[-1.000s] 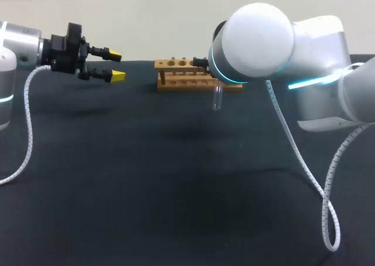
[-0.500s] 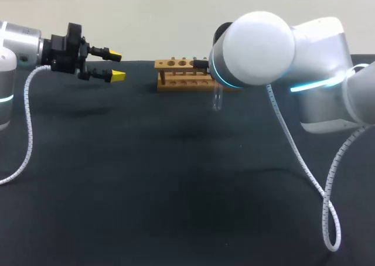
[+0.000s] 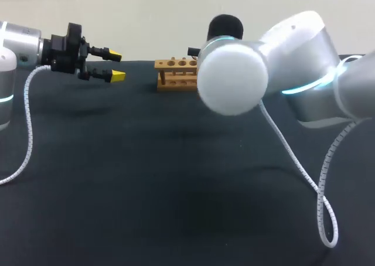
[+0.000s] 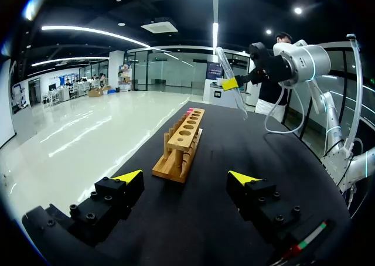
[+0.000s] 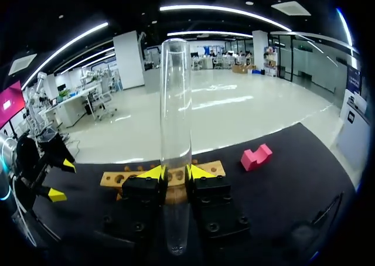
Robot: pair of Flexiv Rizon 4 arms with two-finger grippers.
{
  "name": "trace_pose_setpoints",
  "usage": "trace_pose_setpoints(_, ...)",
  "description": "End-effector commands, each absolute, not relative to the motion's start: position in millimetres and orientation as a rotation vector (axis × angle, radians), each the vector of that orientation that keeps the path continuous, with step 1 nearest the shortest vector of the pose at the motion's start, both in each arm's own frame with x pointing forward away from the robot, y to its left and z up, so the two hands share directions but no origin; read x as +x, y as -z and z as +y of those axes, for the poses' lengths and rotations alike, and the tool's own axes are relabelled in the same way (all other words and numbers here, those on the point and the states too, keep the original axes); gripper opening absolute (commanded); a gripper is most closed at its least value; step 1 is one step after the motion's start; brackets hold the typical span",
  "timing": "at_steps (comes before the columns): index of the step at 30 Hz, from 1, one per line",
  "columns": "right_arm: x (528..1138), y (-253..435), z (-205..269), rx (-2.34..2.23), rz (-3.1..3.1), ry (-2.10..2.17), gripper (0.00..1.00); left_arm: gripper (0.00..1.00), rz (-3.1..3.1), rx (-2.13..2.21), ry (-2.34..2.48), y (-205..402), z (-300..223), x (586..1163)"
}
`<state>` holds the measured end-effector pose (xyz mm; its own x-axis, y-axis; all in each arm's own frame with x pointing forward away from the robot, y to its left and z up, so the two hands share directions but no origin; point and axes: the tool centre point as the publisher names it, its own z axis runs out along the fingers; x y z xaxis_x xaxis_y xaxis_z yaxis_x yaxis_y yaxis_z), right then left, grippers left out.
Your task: Grasp the test tube, adjust it, and insert it.
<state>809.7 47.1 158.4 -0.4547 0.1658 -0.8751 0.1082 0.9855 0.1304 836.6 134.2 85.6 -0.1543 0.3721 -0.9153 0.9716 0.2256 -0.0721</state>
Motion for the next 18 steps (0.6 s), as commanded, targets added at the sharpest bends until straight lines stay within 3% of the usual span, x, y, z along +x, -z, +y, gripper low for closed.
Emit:
trace_pose_setpoints(1,811.9,-160.6,49.3,0.207,1.936,-0.049,0.00,1.00,1.674,1.265,0.912,-84.9,134.4,834.2)
trace_pose_setpoints(18,850.6,-178.9,45.0,0.184,1.702,0.029,0.00,1.00,1.674,1.265,0.912,-84.9,134.4,834.2)
